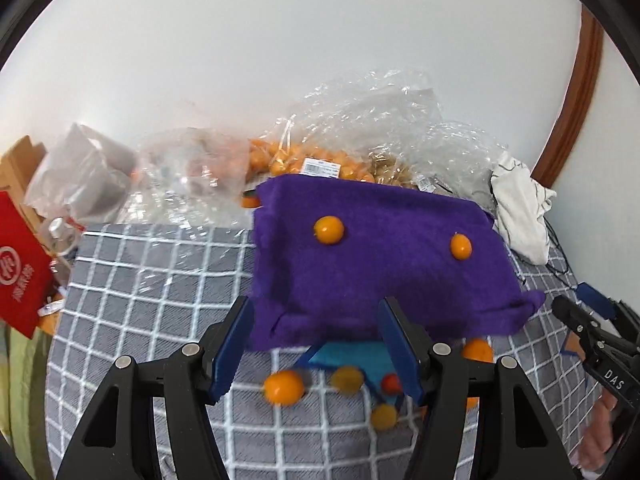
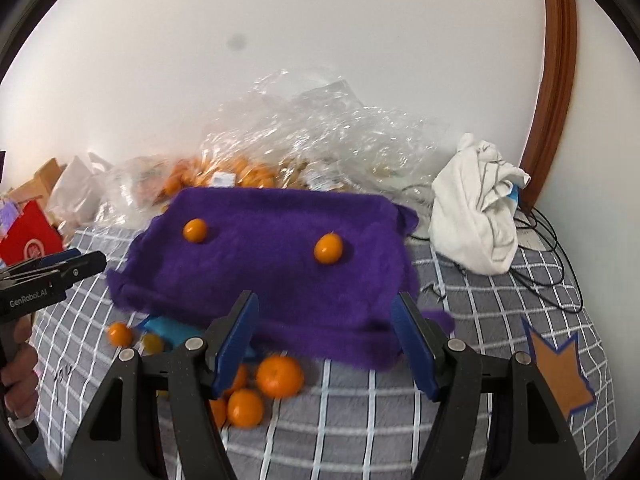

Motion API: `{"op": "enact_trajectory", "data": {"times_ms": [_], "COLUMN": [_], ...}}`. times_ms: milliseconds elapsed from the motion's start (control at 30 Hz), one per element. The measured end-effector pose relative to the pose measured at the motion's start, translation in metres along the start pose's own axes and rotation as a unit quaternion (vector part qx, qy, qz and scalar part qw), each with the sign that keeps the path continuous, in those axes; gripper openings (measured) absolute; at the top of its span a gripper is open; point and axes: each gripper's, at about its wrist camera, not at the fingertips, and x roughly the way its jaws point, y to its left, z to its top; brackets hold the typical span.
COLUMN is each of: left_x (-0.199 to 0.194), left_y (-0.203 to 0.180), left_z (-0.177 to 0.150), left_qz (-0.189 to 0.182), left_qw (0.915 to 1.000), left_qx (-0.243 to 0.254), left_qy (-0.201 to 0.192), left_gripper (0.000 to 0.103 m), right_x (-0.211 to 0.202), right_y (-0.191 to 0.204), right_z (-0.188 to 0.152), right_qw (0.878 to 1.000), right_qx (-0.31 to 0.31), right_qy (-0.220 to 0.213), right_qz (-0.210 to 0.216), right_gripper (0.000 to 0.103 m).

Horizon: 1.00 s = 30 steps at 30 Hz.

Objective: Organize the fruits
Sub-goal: 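Open both tools to release the fruits and pull back from the towel, then grasp a kumquat with the left tool while the right tool grasps a large orange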

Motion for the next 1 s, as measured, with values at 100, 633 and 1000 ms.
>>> {"op": "enact_trajectory", "data": {"times_ms": [100, 633, 1000], "left_x": [-0.017, -0.046, -0.031], "left_y": [0.003, 0.034, 0.048], "left_z": [-0.015, -0.053, -0.066], "left_qz": [0.003, 0.035, 0.040], "left_qw": [1.0000, 0.9993, 0.9988], "left_qx": [0.004, -0.002, 0.006], "left_qy": [0.002, 0.016, 0.029], "left_gripper": [0.062, 0.062, 0.062], "right_x": [-0.011, -0.025, 0.003], "right_y": [0.006, 0.017, 0.034], "right_z": [-0.009, -0.053, -0.071], "right_qw": [1.000, 0.999, 0.998], "right_qx": [-0.011, 0.000, -0.014], "right_qy": [0.003, 0.030, 0.043], "right_qz": [0.000, 0.020, 0.035], "right_gripper": [0.068, 0.068, 0.059]}}
